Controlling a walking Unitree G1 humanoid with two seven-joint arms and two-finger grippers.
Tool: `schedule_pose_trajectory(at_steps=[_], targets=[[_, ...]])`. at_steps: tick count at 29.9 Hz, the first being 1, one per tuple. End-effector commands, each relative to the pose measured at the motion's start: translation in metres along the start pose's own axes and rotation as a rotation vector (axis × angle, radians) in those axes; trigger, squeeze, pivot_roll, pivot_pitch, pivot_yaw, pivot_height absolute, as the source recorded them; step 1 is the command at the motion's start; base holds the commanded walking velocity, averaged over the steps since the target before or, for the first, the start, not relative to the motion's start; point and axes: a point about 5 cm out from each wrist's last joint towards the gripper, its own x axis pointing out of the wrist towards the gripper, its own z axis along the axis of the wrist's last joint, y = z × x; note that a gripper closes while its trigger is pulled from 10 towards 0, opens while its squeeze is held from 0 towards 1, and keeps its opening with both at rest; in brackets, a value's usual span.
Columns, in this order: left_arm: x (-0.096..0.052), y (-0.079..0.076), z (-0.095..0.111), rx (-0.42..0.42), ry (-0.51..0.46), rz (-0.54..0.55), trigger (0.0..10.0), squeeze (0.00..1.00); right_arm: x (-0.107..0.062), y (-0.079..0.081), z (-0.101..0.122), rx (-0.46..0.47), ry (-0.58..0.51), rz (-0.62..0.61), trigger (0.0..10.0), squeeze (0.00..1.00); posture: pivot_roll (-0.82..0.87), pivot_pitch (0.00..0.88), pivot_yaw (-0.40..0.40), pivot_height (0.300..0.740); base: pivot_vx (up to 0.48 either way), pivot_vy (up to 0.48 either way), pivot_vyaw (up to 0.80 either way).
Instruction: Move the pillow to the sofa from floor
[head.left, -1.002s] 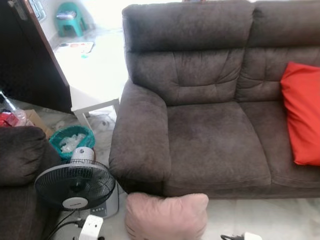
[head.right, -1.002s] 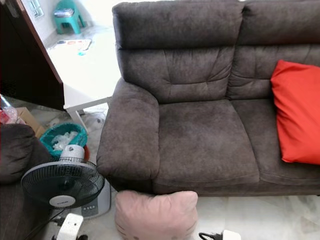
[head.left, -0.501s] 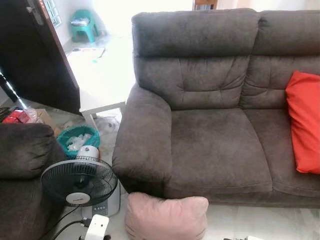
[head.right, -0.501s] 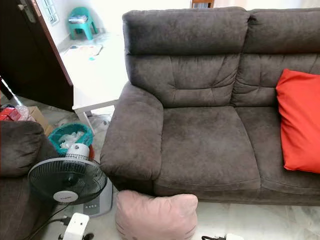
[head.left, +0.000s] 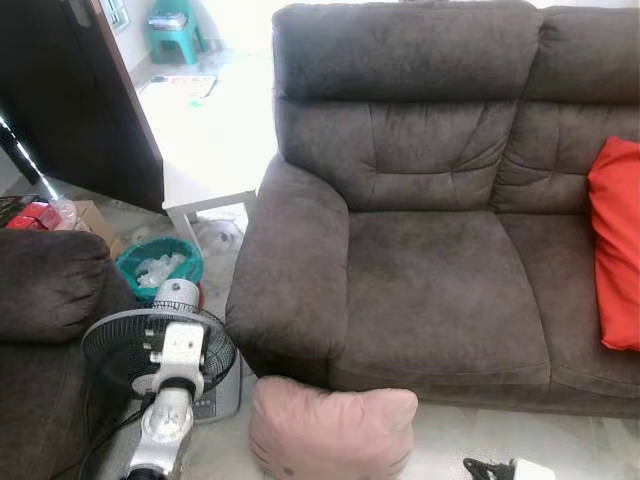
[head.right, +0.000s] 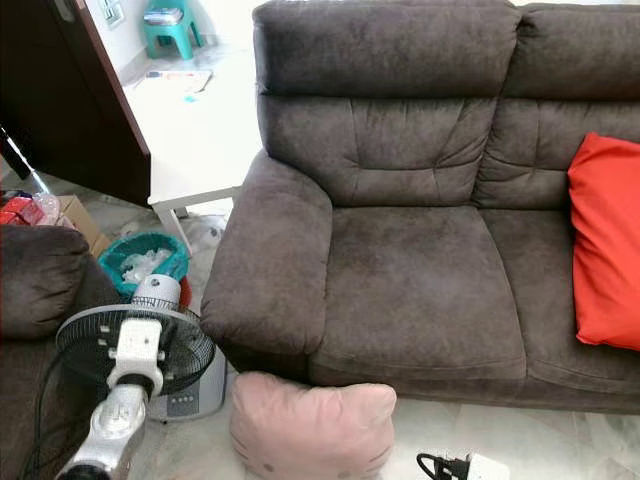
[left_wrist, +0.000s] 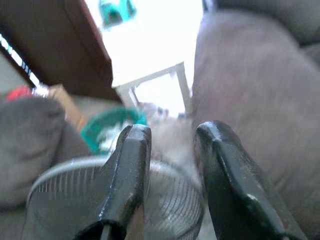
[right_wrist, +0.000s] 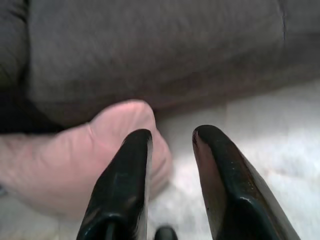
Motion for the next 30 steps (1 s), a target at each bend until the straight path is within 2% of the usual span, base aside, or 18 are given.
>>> schedule_pose_trajectory(at_steps=[1, 2, 4, 6, 7, 10, 13, 17, 20, 23, 27, 30], targets=[[-0.004, -0.005, 0.003, 0.018, -0.042, -0.023, 10.0, 0.0, -0.003, 0.0, 0.0, 0.011, -0.033, -0.001, 10.0, 0.0, -0.01, 0.003, 0.016, 0.738, 0.0, 0.0, 0.0], [-0.005, -0.008, 0.005, 0.021, -0.058, -0.034, 10.0, 0.0, -0.003, 0.0, 0.001, 0.009, -0.043, 0.002, 10.0, 0.0, -0.02, 0.0, 0.01, 0.738, 0.0, 0.0, 0.0], [-0.007, -0.013, 0.011, 0.015, -0.092, -0.047, 10.0, 0.0, 0.044, 0.015, 0.088, -0.042, -0.304, 0.056, 10.0, 0.0, -0.02, 0.0, 0.005, 0.738, 0.0, 0.0, 0.0], [-0.011, -0.02, 0.017, 0.0, -0.123, -0.067, 10.0, 0.0, 0.061, 0.027, 0.158, -0.077, -0.508, 0.097, 10.0, 0.0, -0.01, 0.0, -0.006, 0.738, 0.0, 0.0, 0.0], [-0.012, -0.022, 0.019, -0.003, -0.129, -0.077, 10.0, 0.0, 0.06, 0.027, 0.165, -0.081, -0.533, 0.104, 10.0, 0.0, -0.01, 0.0, -0.006, 0.738, 0.0, 0.0, 0.0], [-0.015, -0.026, 0.021, -0.001, -0.148, -0.095, 10.0, 0.0, 0.06, 0.028, 0.175, -0.088, -0.574, 0.121, 10.0, 0.0, -0.01, 0.0, -0.013, 0.738, 0.0, 0.0, 0.0], [-0.021, -0.034, 0.028, 0.002, -0.188, -0.122, 10.0, 0.0, 0.06, 0.035, 0.194, -0.111, -0.632, 0.17, 10.0, 0.0, -0.01, 0.0, -0.031, 0.738, 0.0, 0.0, 0.0], [-0.023, -0.033, 0.034, -0.001, -0.21, -0.104, 10.0, 0.0, 0.059, 0.041, 0.201, -0.115, -0.642, 0.193, 10.0, 0.0, 0.01, 0.0, -0.059, 0.738, 0.0, 0.0, 0.0], [-0.027, -0.023, 0.043, 0.002, -0.249, -0.052, 10.0, 0.0, 0.05, 0.045, 0.203, -0.152, -0.658, 0.237, 10.0, 0.0, 0.04, 0.0, -0.096, 0.738, 0.0, 0.0, 0.0], [-0.037, -0.013, 0.049, 0.004, -0.272, -0.01, 10.0, 0.0, 0.03, 0.035, 0.195, -0.182, -0.646, 0.252, 10.0, 0.0, 0.06, 0.0, -0.135, 0.738, 0.0, 0.0, 0.0], [-0.044, -0.007, 0.052, 0.034, -0.285, 0.005, 10.0, 0.0, 0.019, 0.02, 0.189, -0.209, -0.624, 0.235, 10.0, 0.0, 0.07, 0.005, -0.148, 0.738, 0.0, 0.0, 0.0], [-0.042, -0.002, 0.052, 0.04, -0.276, 0.02, 10.0, 0.0, 0.02, 0.015, 0.187, -0.177, -0.621, 0.199, 10.0, 0.0, 0.09, 0.0, -0.131, 0.738, 0.0, 0.0, 0.0]])
